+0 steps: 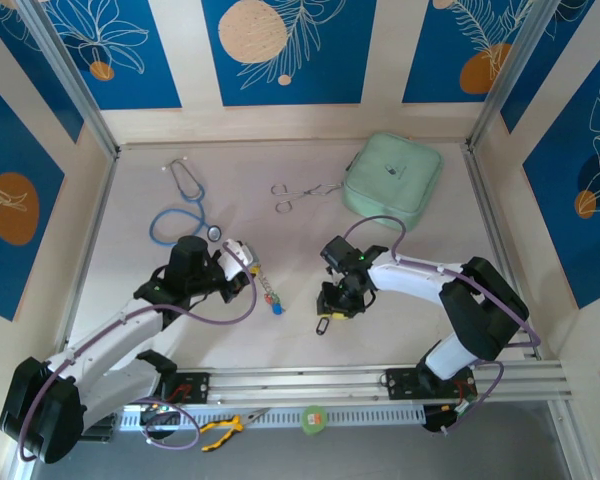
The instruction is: Put the keys on the keyring
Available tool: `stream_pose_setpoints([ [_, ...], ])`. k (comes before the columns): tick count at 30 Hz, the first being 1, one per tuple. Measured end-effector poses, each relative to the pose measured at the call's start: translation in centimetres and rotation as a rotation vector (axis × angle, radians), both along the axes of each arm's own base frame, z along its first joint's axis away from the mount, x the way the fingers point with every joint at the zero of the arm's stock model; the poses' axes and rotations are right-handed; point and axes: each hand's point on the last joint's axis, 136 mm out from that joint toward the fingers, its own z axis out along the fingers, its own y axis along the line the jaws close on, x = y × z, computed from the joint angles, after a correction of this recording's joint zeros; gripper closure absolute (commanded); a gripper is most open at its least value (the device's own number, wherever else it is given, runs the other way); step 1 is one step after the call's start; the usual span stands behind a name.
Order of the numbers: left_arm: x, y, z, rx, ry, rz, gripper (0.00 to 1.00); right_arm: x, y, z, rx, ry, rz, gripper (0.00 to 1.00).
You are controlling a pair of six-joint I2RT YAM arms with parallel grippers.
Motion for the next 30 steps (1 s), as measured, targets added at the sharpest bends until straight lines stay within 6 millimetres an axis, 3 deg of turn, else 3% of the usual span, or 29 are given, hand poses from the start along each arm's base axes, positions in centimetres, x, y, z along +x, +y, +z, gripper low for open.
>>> stream_pose_setpoints([
  [10, -0.1, -0.08, -0.04, 0.001, 0.002, -0.004, 1.0, -0.21, -0.42, -0.71, -0.018, 0.02, -0.012, 0.68],
  [30, -0.15, -0.13, -0.05, 0.001, 0.002, -0.006, 1.0, 0.16, 0.33, -0.83, 0.015, 0.02, -0.013, 0.88],
])
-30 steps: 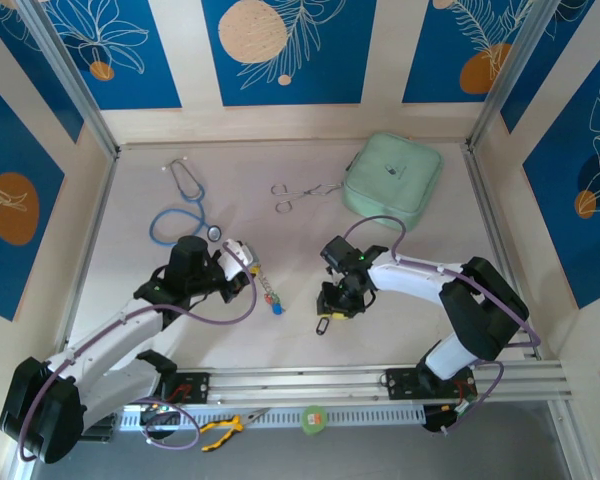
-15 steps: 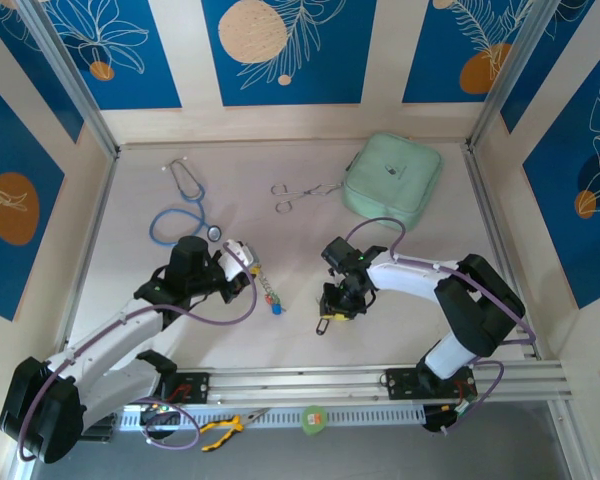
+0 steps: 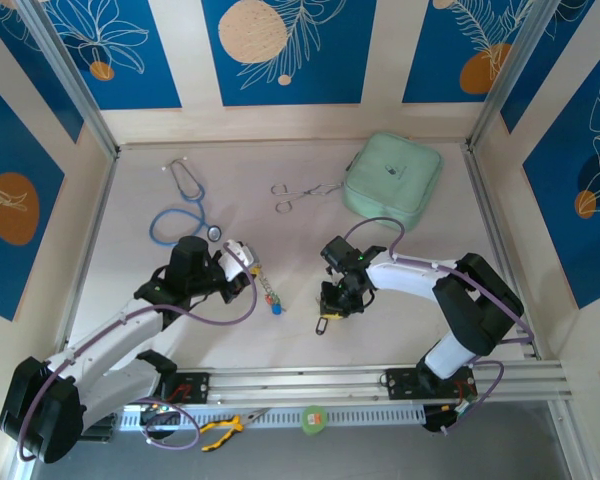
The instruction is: Put the keys on the keyring
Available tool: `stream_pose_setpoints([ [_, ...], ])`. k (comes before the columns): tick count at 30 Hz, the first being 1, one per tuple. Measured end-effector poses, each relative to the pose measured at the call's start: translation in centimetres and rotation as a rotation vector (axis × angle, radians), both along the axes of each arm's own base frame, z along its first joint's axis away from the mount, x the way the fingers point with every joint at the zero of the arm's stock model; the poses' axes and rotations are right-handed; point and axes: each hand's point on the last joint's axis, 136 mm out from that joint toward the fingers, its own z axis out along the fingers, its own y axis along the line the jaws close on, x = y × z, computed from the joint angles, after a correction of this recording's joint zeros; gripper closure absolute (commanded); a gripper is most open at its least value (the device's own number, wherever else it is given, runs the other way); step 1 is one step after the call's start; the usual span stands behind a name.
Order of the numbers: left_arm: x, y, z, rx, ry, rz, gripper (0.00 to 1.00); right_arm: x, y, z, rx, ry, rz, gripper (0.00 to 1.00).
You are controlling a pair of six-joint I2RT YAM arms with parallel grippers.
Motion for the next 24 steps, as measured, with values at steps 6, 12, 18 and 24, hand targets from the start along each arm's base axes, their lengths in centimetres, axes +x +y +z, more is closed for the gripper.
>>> stream_pose_setpoints([
  [6, 0.0, 0.0, 0.0, 0.0, 0.0, 0.0, 1.0, 0.0, 0.0, 0.0, 0.0, 0.0, 0.0, 0.9],
  [12, 0.0, 0.0, 0.0, 0.0, 0.0, 0.0, 1.0, 0.0, 0.1, -0.2, -0.001, 0.007, 0.001, 0.91],
  [18, 0.0, 0.0, -0.1, 0.001, 0.002, 0.0, 1.0, 0.0, 0.1, -0.1, 0.001, 0.004, 0.002, 1.0],
  [24, -0.2, 0.0, 0.0, 0.003, 0.006, -0.002, 1.0, 0.1, -0.4, 1.1, -0.015, -0.053, 0.026, 1.0],
])
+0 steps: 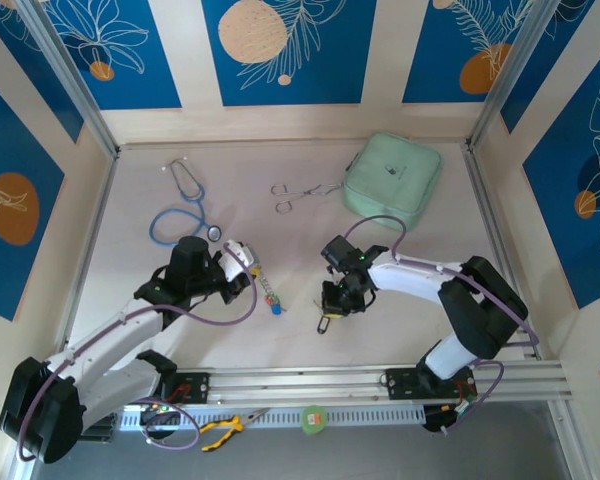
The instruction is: Put the keys on the keyring
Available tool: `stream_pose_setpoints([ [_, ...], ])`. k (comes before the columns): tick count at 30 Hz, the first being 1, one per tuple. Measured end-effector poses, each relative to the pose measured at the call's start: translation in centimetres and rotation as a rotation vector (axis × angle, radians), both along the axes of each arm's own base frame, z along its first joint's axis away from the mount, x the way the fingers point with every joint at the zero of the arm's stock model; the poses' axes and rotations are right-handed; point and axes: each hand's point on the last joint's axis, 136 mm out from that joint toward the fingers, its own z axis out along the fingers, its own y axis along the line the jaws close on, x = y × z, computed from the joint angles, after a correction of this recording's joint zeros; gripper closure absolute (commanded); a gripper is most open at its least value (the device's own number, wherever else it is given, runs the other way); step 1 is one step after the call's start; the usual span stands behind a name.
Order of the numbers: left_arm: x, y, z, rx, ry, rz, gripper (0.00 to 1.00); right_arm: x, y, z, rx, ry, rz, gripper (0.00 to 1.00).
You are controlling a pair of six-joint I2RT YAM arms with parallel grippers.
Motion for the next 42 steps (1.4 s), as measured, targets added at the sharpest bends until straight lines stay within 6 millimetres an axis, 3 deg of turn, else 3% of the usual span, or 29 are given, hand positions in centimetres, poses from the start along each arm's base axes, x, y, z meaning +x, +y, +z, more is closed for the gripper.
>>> stream_pose_setpoints([
  [10, -0.3, -0.4, 0.4, -0.011, -0.005, -0.02, 1.0, 2.5, 1.4, 6.4, 0.014, -0.428, 0.283, 1.0],
  [14, -0.8, -0.9, 0.9, -0.036, 0.001, -0.059, 1.0, 3.7, 2.6, 9.6, 0.093, -0.644, 0.44, 1.0],
  [17, -1.6, -1.6, 1.3, -0.062, 0.011, -0.108, 1.0, 3.5, 3.5, 11.2, 0.171, -0.784, 0.585, 1.0],
  [23, -4.2, -3.2, 2.1, -0.124, 0.05, -0.248, 1.0, 1.6, 4.9, 11.6, 0.287, -0.946, 0.872, 1.0],
  [29, -6.1, -4.3, 2.5, -0.161, 0.086, -0.34, 1.0, 0.6, 6.2, 12.7, 0.385, -1.046, 1.017, 1.0],
  [36, -6.4, -4.8, 1.7, -0.162, 0.126, -0.364, 1.0, -0.7, 7.5, 14.2, 0.506, -1.11, 1.109, 1.0],
  [42, -6.2, -5.3, 2.4, -0.185, 0.093, -0.379, 1.0, -1.4, 7.9, 14.6, 0.565, -1.113, 1.135, 1.0],
])
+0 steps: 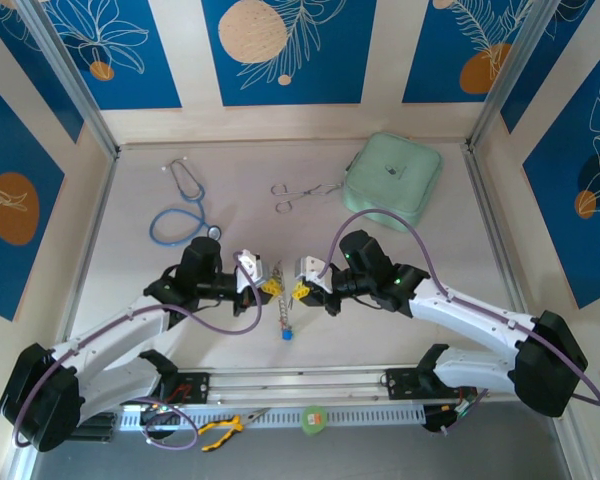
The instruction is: Put the keys on the keyring
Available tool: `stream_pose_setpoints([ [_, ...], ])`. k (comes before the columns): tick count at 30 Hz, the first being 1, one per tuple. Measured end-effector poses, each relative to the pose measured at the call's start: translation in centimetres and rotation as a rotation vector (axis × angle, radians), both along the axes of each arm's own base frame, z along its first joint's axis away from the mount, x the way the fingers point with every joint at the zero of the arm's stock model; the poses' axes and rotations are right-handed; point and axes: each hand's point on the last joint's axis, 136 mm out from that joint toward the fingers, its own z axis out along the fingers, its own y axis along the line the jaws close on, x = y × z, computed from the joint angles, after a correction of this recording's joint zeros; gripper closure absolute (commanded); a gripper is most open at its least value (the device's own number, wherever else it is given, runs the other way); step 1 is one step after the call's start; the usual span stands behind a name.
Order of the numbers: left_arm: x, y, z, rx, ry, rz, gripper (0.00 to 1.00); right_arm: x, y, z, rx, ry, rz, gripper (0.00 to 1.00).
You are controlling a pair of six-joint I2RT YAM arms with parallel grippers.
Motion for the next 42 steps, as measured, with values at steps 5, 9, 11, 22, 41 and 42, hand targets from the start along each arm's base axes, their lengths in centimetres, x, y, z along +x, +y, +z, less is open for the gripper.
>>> stream_pose_setpoints([
  [5, 0.1, -0.5, 0.6, -0.034, -0.044, -0.009, 1.0, 0.2, 0.3, -0.3, -0.001, 0.017, -0.003, 1.0],
  [9, -0.1, -0.5, 0.3, -0.036, -0.062, -0.017, 1.0, 0.3, 0.4, -0.2, 0.005, 0.032, -0.015, 1.0],
  [11, -0.2, -0.5, -0.1, -0.029, -0.08, -0.022, 1.0, 0.4, 0.4, -0.1, 0.012, 0.032, -0.022, 1.0],
  [22, -0.2, -0.6, -0.2, -0.011, -0.239, -0.025, 1.0, -0.1, 0.4, -0.2, 0.025, 0.038, -0.021, 1.0],
  [41, 0.3, 0.0, -1.3, 0.05, -0.44, 0.033, 1.0, -0.2, 1.5, -1.0, 0.049, -0.031, -0.067, 1.0],
  [42, 0.4, 0.0, -1.3, 0.049, -0.444, 0.035, 1.0, -0.1, 1.4, -1.1, 0.049, -0.031, -0.073, 1.0],
])
